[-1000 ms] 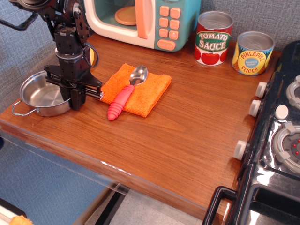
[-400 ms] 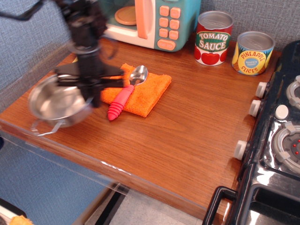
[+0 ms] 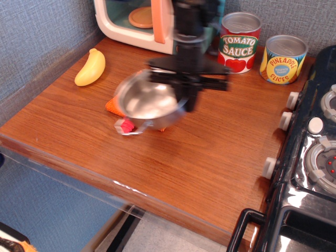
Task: Put the pot in front of the cans.
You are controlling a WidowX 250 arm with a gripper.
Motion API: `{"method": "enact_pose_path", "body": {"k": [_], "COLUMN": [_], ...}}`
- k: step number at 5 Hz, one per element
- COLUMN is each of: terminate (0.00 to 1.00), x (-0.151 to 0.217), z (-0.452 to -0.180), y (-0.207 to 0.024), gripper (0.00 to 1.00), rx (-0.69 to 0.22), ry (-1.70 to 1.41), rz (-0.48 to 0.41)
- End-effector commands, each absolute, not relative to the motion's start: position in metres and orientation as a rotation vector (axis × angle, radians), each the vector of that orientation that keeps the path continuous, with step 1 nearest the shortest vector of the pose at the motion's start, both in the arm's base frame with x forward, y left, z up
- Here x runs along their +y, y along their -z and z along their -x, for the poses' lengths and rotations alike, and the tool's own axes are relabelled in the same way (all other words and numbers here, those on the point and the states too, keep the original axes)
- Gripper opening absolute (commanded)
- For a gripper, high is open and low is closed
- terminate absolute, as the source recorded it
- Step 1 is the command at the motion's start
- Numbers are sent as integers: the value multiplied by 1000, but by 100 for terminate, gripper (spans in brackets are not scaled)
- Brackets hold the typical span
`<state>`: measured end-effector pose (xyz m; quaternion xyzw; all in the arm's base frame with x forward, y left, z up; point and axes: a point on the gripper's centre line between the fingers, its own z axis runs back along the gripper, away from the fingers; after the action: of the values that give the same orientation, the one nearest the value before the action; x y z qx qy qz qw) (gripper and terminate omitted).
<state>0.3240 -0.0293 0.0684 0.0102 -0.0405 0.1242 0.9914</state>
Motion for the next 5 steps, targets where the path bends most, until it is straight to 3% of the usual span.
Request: {"method": "enact_pose_path", "body": {"k": [1,3,4,5], "terminate": [0,0,0,0], "x": [-102,-119,-116,-115], "z": [-374,-387,-388,-385], "y": [-67,-40,-31,-40], "gripper": [0,0,100,100], "rx": [-69,-40,-24,-38], "ry": [-181,-179,-215,-213], "rz": [38,14,14,28]}}
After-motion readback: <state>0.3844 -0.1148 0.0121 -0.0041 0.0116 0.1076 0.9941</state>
